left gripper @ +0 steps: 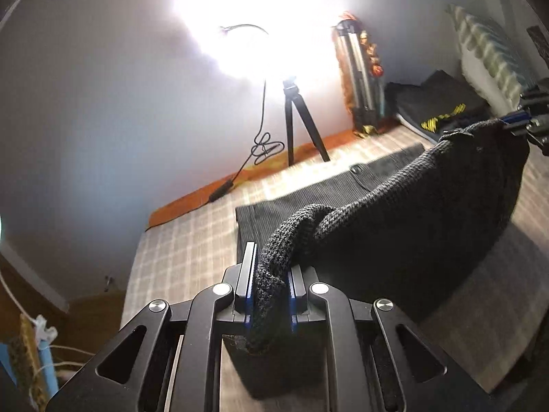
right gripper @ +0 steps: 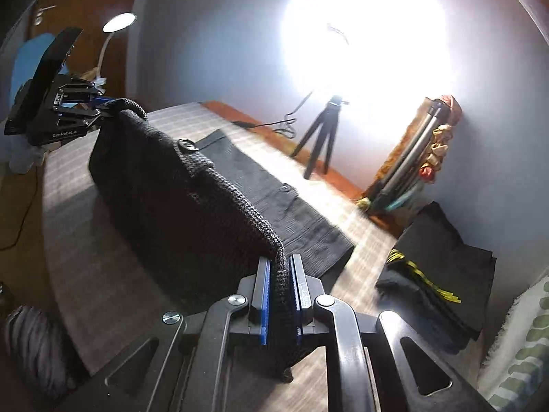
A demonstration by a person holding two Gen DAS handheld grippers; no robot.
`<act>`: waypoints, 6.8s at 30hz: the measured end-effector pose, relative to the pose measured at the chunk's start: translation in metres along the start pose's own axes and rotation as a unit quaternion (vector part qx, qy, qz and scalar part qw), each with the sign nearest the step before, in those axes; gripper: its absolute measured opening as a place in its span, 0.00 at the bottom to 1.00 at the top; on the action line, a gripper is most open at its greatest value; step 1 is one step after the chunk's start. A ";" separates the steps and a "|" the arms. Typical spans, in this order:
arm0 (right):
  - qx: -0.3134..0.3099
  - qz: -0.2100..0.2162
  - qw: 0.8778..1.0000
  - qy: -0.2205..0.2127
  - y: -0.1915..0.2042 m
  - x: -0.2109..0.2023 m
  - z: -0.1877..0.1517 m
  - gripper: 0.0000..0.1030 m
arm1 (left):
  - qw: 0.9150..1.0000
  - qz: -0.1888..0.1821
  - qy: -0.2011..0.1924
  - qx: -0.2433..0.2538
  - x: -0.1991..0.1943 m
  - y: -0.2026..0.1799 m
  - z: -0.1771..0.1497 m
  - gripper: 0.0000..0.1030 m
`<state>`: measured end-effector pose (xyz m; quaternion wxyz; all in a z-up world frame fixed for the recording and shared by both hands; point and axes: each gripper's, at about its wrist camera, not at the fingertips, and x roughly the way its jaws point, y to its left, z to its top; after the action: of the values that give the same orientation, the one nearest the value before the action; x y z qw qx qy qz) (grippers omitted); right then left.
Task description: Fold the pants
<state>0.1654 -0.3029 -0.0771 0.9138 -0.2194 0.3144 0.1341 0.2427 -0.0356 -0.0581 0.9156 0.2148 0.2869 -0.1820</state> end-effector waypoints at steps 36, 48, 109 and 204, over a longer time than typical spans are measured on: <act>0.078 -0.030 0.989 0.121 -0.096 0.238 0.036 0.08 | 0.990 0.075 0.086 -0.086 0.186 0.078 0.045 0.62; 0.159 -0.009 0.984 0.080 -0.107 0.186 0.031 0.53 | 0.989 0.034 0.078 -0.125 0.102 0.091 -0.001 0.62; 0.496 0.041 0.867 -0.037 -0.058 0.087 -0.040 0.11 | 0.997 -0.018 0.073 -0.034 0.099 -0.078 -0.023 0.62; 0.369 0.241 0.896 0.059 -0.021 0.249 0.052 0.83 | 0.845 -0.152 0.167 -0.486 0.080 0.068 -0.139 0.78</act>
<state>0.3908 -0.2693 -0.1911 0.8486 0.2080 0.4382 0.2113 0.2732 0.0742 -0.1901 0.8024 -0.2764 0.5158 -0.1174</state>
